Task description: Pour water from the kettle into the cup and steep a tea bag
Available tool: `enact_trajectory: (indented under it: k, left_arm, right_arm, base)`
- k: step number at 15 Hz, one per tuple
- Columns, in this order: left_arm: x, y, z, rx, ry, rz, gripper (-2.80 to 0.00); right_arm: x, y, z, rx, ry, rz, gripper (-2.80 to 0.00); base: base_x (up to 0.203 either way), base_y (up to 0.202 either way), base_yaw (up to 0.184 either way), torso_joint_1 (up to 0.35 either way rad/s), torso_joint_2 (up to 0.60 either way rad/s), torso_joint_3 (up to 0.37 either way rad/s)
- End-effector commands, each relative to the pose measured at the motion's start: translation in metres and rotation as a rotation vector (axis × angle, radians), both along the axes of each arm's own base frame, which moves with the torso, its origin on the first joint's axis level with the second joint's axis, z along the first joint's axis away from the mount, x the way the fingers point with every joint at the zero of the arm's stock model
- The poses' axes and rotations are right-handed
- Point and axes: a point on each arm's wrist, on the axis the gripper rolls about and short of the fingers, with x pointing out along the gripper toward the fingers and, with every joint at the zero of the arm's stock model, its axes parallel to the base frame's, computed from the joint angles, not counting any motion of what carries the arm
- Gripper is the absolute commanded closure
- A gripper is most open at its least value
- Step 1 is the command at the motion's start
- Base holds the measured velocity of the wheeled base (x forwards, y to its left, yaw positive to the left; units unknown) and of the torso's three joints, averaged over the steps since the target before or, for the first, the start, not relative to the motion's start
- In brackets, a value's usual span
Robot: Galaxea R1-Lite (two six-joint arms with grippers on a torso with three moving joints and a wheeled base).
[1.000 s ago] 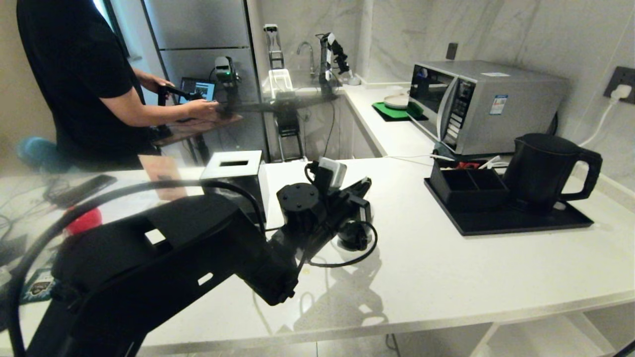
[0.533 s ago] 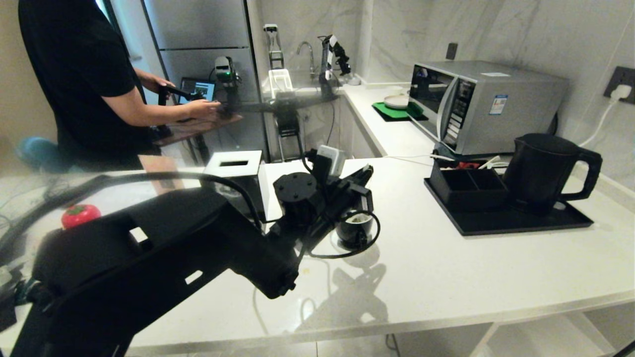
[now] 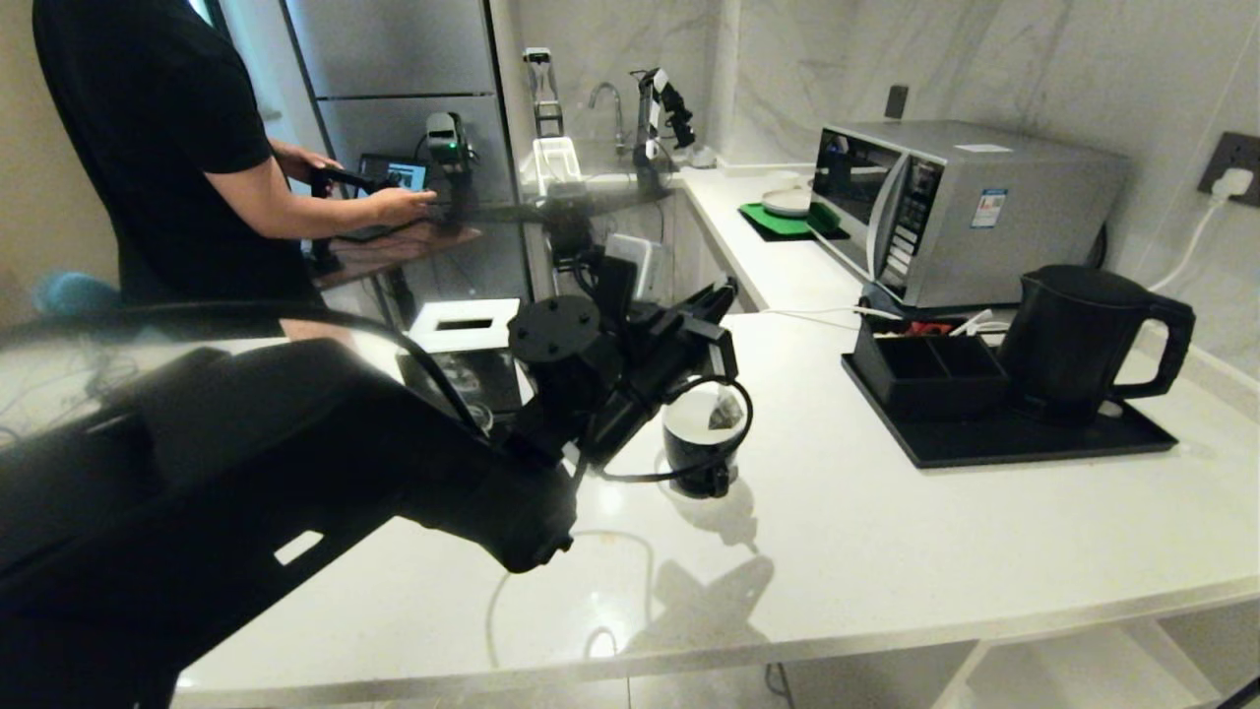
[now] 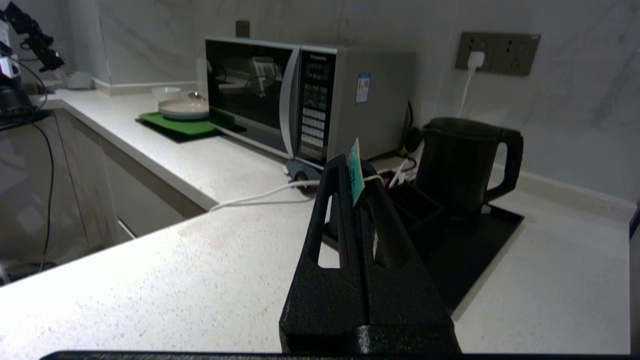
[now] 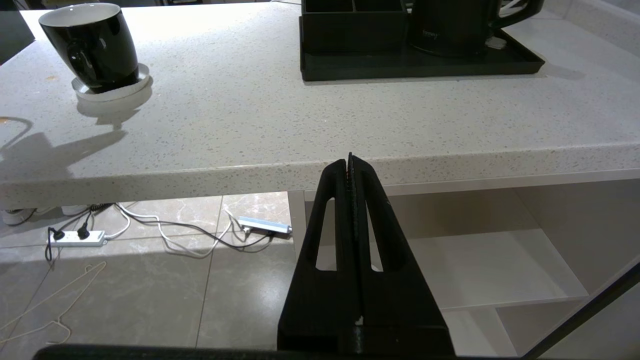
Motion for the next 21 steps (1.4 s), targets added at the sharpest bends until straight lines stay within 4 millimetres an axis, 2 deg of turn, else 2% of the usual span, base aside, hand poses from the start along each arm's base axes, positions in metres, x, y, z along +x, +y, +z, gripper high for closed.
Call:
enact_trajectory:
  k: [1, 11, 16, 21]
  left_arm:
    - [-0.003, 0.004, 0.013, -0.023, -0.026, 0.002, 0.00]
    - [-0.006, 0.010, 0.025, -0.039, -0.046, 0.007, 0.00]
    - [0.000, 0.016, 0.016, -0.024, -0.031, 0.030, 0.00]
    - [0.002, 0.015, -0.001, 0.007, 0.007, 0.028, 0.00]
  right_arm:
    - [0.000, 0.000, 0.000, 0.001, 0.003, 0.001, 0.00]
    - [0.000, 0.000, 0.000, 0.000, 0.006, 0.000, 0.00]
    - [0.000, 0.000, 0.000, 0.000, 0.001, 0.000, 0.00]
    - [0.000, 0.000, 0.000, 0.000, -0.001, 0.000, 0.00]
  base:
    - [0.000, 0.000, 0.000, 0.000, 0.00, 0.000]
    - [0.000, 0.000, 0.000, 0.000, 0.00, 0.000]
    - [0.000, 0.000, 0.000, 0.000, 0.00, 0.000]
    - [0.000, 0.000, 0.000, 0.000, 0.00, 0.000]
